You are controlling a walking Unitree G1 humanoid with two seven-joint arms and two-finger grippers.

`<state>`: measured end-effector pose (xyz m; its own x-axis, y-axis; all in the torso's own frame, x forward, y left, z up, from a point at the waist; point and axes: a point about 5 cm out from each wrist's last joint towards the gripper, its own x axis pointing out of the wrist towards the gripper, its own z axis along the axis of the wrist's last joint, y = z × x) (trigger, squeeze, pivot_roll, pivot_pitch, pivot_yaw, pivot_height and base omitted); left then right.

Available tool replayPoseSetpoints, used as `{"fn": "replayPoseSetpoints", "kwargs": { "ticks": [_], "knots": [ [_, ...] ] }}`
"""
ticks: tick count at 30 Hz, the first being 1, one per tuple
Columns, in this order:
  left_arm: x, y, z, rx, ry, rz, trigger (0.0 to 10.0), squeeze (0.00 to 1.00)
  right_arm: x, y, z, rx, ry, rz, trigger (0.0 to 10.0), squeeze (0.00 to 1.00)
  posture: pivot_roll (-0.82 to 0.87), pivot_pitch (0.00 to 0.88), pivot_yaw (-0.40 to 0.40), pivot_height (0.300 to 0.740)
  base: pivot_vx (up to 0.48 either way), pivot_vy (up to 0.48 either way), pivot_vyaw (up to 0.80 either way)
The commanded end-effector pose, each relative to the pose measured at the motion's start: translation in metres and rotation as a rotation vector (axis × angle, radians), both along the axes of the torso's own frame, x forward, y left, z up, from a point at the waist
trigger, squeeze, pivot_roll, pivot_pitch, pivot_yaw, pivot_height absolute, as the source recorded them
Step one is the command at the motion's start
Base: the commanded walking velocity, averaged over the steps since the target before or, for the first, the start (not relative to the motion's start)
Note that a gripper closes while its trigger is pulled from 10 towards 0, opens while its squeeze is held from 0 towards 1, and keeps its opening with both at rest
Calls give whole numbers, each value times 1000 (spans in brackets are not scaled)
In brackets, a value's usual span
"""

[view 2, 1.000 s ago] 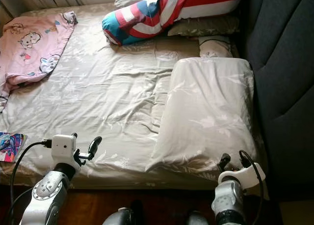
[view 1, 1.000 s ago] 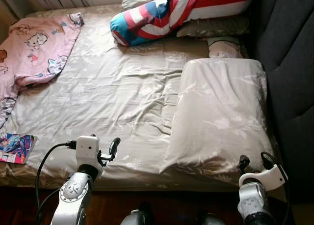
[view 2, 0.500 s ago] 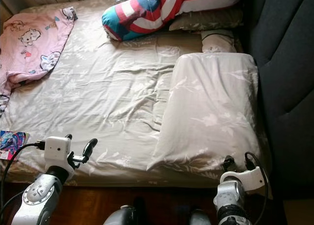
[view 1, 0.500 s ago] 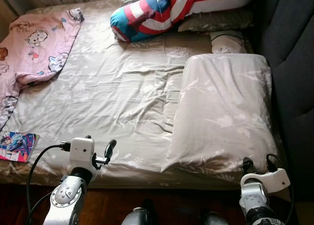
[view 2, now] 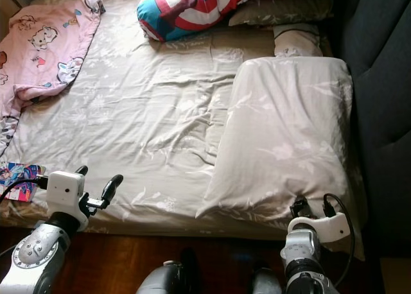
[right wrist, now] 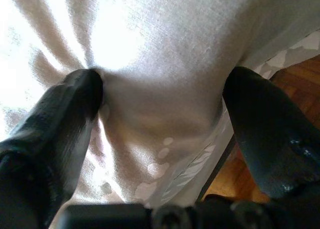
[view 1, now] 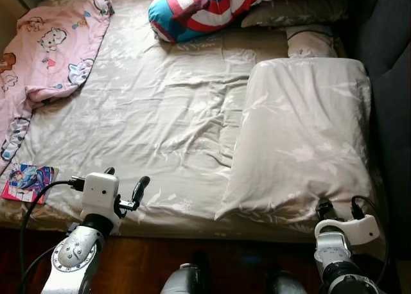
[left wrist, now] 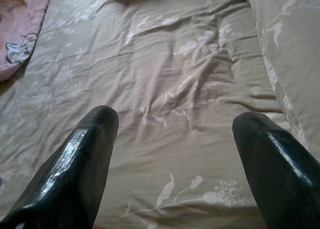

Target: Clean up the room

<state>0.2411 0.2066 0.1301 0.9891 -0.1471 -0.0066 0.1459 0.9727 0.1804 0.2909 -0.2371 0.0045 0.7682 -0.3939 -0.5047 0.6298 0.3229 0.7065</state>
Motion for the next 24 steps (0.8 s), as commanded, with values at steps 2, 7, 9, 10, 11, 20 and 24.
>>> {"fn": "replayPoseSetpoints", "kwargs": {
  "ticks": [2, 7, 9, 10, 11, 20, 24],
  "knots": [
    [-6, 7, -3, 35, 35, 18, 10000, 0, -8, 15, -13, 27, 49, 36, 0, 0, 125, 386, 207, 740, 0, 0, 0],
    [-6, 2, -3, 30, 46, 0, 10000, 0, -14, 15, -18, 14, 52, 31, 0, 0, 117, 386, 207, 740, 0, 0, 0],
    [-4, 1, -2, 26, 46, -3, 10000, 0, -18, 15, -21, 11, 52, 28, 0, 0, 111, 387, 205, 740, 0, 0, 0],
    [-4, 1, -2, 25, 46, -3, 10000, 0, -18, 15, -21, 10, 51, 27, 0, 0, 109, 385, 204, 740, 0, 0, 0],
    [-3, 1, -3, 24, 48, 0, 10000, 0, -19, 15, -21, 4, 53, 26, 0, 0, 107, 384, 202, 740, 0, 0, 0],
    [-2, 0, -8, 10, 49, 20, 10000, 0, -20, 16, -22, -17, 53, 53, 0, 0, 89, 378, 184, 740, 0, 0, 0],
    [1, 0, -9, -7, 41, 38, 10000, 0, -19, 15, -21, -21, 40, 50, 0, 0, 83, 370, 178, 740, 0, 0, 0]
  ]
}}
